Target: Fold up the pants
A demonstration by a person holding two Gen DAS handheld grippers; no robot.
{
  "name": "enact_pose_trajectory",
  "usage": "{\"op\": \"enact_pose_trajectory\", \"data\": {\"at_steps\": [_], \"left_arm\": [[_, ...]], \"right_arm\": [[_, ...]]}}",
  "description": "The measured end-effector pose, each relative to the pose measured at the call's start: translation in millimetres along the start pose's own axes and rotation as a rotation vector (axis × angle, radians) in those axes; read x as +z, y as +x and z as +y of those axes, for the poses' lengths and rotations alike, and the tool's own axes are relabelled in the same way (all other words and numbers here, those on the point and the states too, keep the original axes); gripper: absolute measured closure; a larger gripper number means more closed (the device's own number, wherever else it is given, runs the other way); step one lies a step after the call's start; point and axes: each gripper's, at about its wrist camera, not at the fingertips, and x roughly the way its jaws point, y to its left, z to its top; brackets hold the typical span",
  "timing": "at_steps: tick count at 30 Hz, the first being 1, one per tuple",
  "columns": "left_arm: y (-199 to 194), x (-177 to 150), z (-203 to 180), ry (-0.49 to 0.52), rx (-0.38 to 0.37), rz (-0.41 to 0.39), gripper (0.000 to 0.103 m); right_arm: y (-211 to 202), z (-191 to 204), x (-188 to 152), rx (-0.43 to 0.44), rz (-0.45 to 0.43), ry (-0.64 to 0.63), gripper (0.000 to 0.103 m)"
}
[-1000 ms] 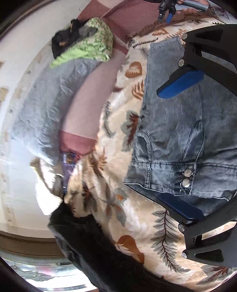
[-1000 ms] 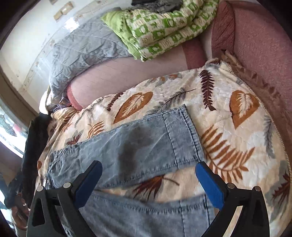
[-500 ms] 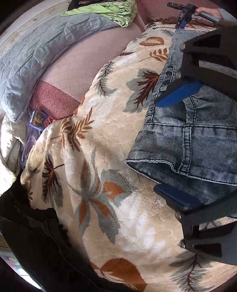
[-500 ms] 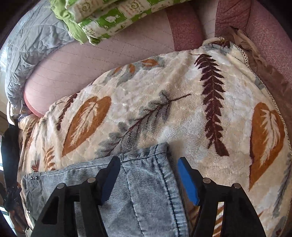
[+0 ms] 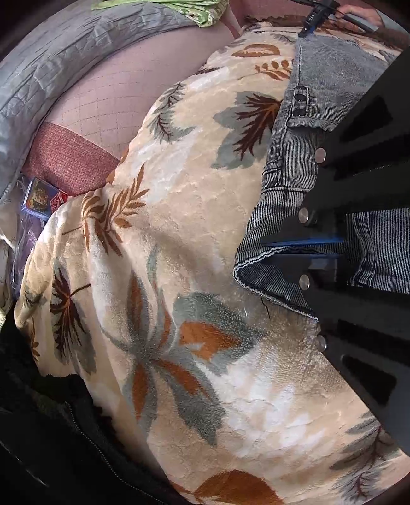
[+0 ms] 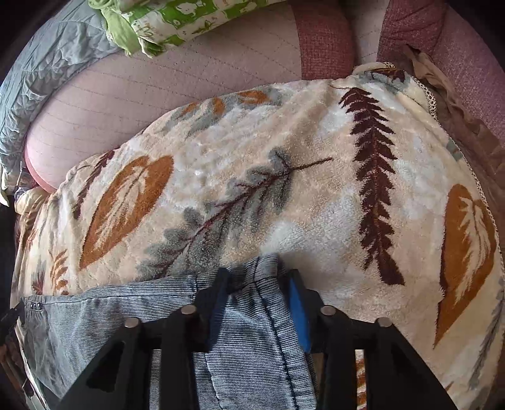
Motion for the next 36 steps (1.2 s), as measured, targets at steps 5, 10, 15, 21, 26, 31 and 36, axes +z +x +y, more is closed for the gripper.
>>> {"op": "enact_pose_trajectory", "data": {"at_steps": [5,10,15,21,26,31,36], "left_arm": [[-18,-1,-9,0.039,0.025,-0.064,0.1],[-52,-5,-20,0.071,0.003,-0.144,0.1],[-94,-14,-26,0.096,-0.024,-0.218,0.1],[-156,-47,-23,0.128,-0.091,-0.293,0.1],[-203,-89,-14,0.146,-0.135,-0.332,0.1],[-245,-138,5,0.163,-0.18,-0.363,0.1],[-262,-196,33,0.205,-0.189,-0.35,0.1]], "right_arm": [[-23,5,-1,-0.009,-0.05,-0.025,0.078],[-56,6,-6,0.006,-0.113,-0.029,0.078],[-93,6,-17,0.04,-0.166,-0.021,0.078],[-151,-3,-46,0.091,-0.232,-0.015,0.082],[-194,-13,-86,0.129,-0.274,-0.011,0.082],[-237,-27,-145,0.178,-0.324,-0.003,0.082],[-258,-51,-225,0.19,-0.34,0.0,0.082]]}}
